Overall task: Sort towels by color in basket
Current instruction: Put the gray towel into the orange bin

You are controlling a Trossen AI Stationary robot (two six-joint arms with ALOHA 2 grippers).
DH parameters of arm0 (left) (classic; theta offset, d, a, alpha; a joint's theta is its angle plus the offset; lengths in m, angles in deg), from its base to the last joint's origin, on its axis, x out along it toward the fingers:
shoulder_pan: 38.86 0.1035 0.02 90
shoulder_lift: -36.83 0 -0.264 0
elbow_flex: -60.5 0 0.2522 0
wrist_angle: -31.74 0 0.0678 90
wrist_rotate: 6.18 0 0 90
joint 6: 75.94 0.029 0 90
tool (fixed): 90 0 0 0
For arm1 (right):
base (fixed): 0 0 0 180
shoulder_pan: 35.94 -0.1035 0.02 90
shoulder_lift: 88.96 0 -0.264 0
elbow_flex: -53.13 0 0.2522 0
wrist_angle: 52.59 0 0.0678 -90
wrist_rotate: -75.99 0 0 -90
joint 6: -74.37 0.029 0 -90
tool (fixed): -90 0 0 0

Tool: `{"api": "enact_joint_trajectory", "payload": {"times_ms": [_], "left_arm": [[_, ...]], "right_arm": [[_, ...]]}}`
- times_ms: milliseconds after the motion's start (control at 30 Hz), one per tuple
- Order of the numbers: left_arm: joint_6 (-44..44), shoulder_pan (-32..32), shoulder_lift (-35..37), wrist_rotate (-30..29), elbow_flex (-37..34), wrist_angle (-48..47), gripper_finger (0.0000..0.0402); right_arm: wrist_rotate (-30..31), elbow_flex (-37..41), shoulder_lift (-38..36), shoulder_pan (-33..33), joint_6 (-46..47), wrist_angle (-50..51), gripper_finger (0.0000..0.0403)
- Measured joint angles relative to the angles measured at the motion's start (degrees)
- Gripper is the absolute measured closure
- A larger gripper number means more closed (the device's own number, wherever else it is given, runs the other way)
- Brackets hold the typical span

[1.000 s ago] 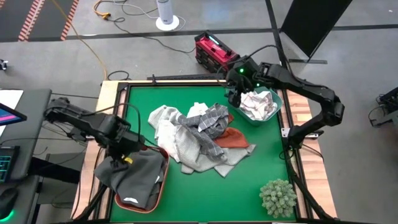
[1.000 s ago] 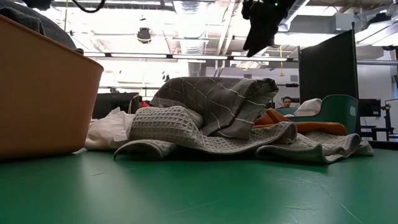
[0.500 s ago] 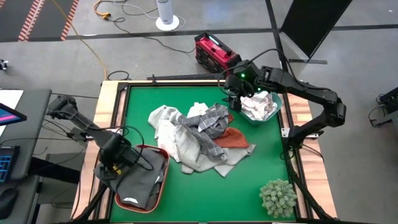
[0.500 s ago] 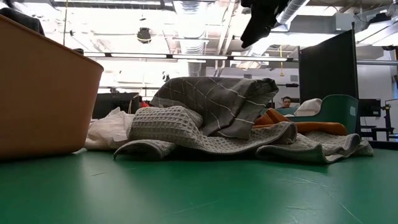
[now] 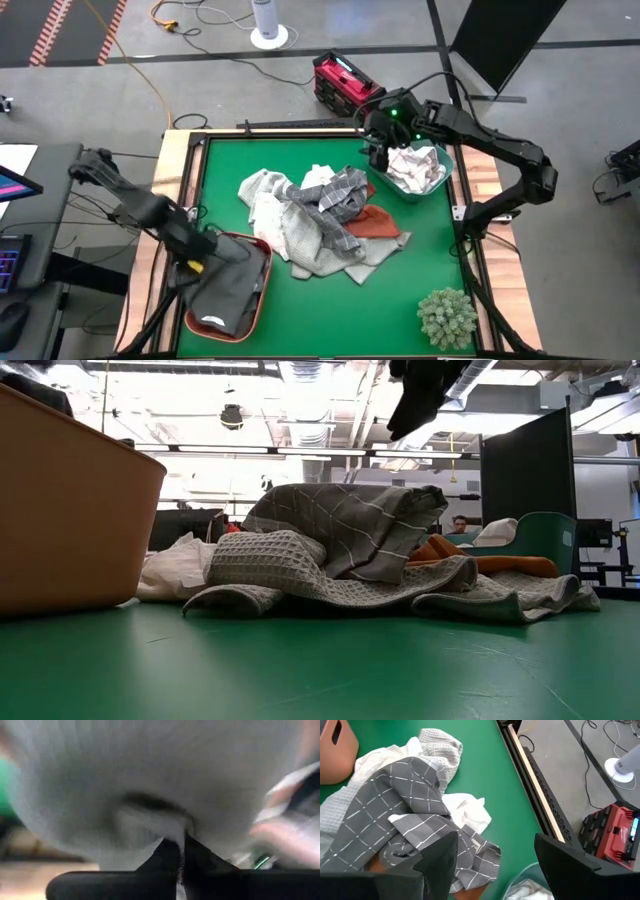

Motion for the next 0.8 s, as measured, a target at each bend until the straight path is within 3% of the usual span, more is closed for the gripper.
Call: {"api": "enact_joint_trajectory", "payload": {"times_ms": [133,233,400,600,800], "left_arm": [[-8.5,0.1,7.8,-18.2,1.9,12.0,0.04],[-13.7,0.9,9.2,-23.5,1.5,13.7,0.0401],[-12.4,4.2,5.6,-23.5,-1.5,25.0,0.0401],[-13.5,8.3,-5.3,-6.8,-7.0,27.1,0.0401],[-22.6,8.9,-11.1,-2.0,-14.4,35.7,0.0401]], "right_arm": [[0.0,0.0,0.0,0.6,-0.9,-0.9,0.0112],[0.0,0.0,0.0,0.7,-1.0,-2.7,0.0112],[0.0,0.0,0.0,0.5,0.5,-4.1,0.0112],[0.0,0.0,0.0,-0.6,1.0,-4.2,0.0112],[-0.1,0.0,0.0,-2.5,1.0,-4.2,0.0112]]}}
